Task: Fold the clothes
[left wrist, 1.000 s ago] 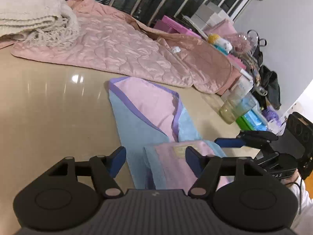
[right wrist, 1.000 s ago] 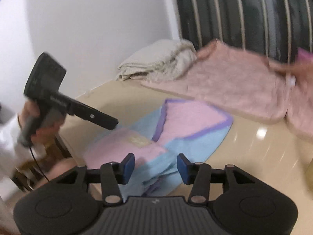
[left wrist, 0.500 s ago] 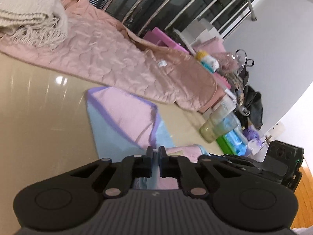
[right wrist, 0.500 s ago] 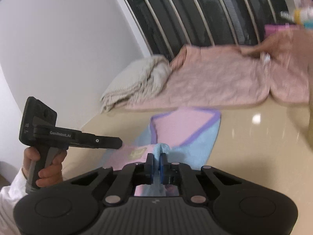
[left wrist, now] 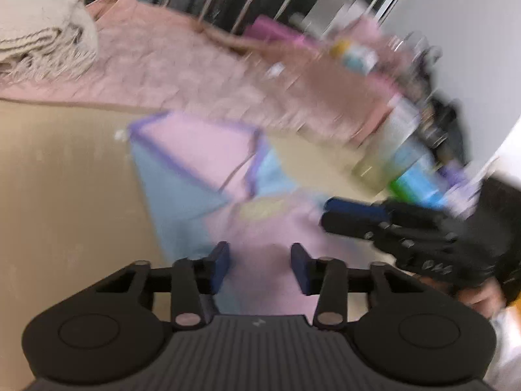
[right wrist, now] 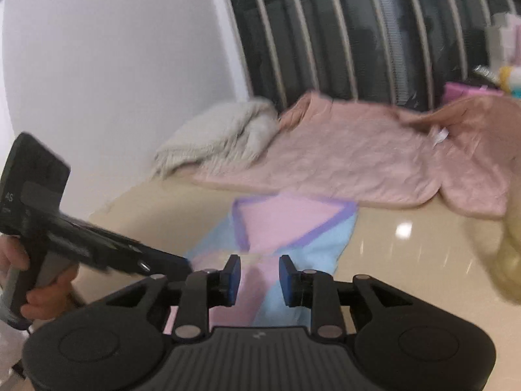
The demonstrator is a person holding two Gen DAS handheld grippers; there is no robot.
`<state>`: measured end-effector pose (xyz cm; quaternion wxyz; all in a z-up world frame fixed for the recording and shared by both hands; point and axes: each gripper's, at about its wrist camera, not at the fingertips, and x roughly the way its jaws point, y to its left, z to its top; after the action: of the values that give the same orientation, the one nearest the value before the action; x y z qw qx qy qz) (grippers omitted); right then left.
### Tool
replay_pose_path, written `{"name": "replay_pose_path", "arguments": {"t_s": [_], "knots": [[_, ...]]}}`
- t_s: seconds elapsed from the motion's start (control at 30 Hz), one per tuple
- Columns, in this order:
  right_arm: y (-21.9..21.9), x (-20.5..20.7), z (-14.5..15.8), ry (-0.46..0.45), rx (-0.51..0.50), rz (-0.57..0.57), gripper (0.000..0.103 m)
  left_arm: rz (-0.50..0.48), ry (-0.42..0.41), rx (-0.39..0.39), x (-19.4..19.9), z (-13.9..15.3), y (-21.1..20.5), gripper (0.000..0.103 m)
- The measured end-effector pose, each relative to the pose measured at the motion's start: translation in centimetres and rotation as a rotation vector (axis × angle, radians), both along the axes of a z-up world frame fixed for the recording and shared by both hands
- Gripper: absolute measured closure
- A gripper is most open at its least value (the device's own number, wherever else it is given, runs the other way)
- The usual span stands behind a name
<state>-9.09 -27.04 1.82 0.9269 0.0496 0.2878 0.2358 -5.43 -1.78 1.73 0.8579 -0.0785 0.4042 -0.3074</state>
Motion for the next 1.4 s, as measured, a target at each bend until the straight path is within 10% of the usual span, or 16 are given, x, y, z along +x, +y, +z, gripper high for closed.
{"name": "replay_pose_path", "arguments": {"t_s": [0.2, 0.27, 0.37, 0.5, 0.7, 0.83, 1.03, 1.23, 1.4], "knots": [[1.0, -0.9, -1.5, 0.040, 0.012, -0.009, 0.078, -0.034, -0.009, -0.019, -1.3, -0.2, 2.2, 0.077], [0.8, -0.7, -0.2, 0.029, 0.018, -0.004, 0.078, -0.002, 0.031, -0.057, -0.3, 1.0, 3.3, 0.051], [-0.4, 0.9, 3.0, -0.030, 0.042, -0.054, 0.063, 0.170, -0.020, -0.049, 3.6, 3.3, 4.7, 0.032], [-1.2, 8.7, 4.6, 0.056, -0.042, -0.129, 0.057, 0.343, -0.054, 0.085, 9.4, 4.0, 4.4, 0.032], [0.6, 16.3, 2.4, 0.174, -0.193, -0.139, 0.063, 0.338, 0.009, 0.186, 12.5, 1.6, 2.1, 0.055], [0.6, 17.6, 0.7, 0.248, -0.178, -0.137, 0.096, 0.323, 0.023, 0.193, 13.0, 0.8, 2.0, 0.092], [-1.0, 14.8, 1.3, 0.185, -0.074, -0.139, 0.101, 0.320, -0.037, 0.095, 10.8, 2.3, 2.9, 0.101], [-3.6, 4.7, 3.4, 0.075, -0.014, -0.024, 0.101, 0.227, -0.225, 0.022, -0.3, 6.0, 3.4, 0.100], [-5.7, -4.4, 3.1, 0.043, 0.014, 0.057, 0.091, 0.140, -0.142, 0.017, -8.7, 1.2, 5.0, 0.057]]}}
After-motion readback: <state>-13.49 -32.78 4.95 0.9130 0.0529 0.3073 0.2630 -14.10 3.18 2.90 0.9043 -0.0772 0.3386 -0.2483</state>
